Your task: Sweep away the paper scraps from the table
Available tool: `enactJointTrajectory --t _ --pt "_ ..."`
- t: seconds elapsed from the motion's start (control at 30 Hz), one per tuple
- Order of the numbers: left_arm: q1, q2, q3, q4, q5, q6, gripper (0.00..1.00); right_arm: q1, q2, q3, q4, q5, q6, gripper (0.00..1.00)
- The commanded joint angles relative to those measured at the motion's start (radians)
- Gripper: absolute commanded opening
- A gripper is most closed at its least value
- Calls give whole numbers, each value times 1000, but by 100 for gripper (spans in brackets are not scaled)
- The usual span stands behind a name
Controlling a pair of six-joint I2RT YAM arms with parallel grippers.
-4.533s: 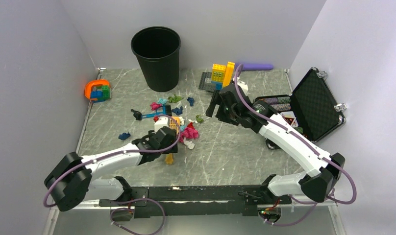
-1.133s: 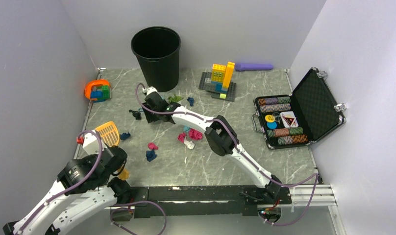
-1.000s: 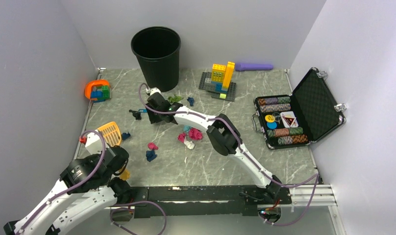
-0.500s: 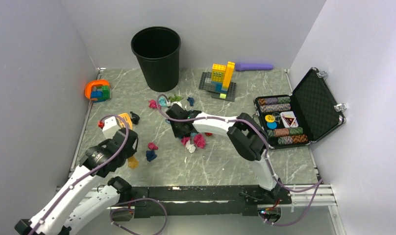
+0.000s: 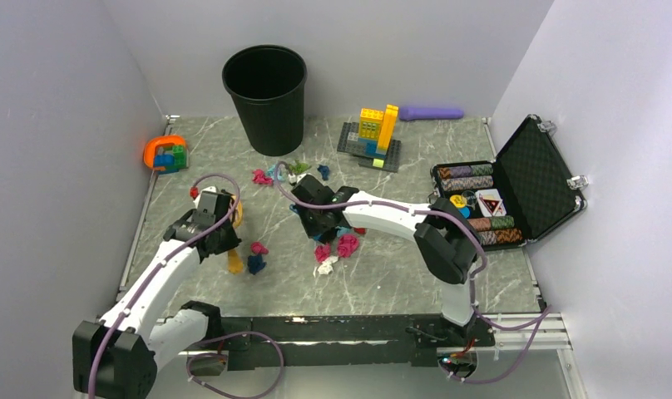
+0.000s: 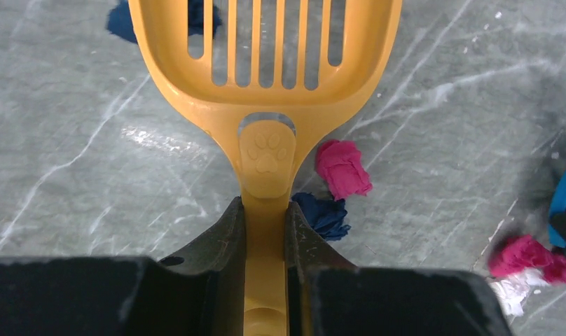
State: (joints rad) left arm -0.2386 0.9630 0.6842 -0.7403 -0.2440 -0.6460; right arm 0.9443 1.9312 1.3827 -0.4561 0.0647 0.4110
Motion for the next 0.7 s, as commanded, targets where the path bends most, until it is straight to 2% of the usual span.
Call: enactJointTrajectory --t 0.0,0.3,0.43,0.67 --pt "7 42 16 104 114 86 17 -6 -92 85 -26 -42 -44 0" --pt "8 67 89 95 245 148 76 -56 -261 -28 3 -169 -29 0" --pt "8 57 147 81 357 139 88 -69 -302 -50 -7 -222 -47 0" --pt "9 49 250 129 586 -10 96 -72 -366 -97 7 -266 -85 0"
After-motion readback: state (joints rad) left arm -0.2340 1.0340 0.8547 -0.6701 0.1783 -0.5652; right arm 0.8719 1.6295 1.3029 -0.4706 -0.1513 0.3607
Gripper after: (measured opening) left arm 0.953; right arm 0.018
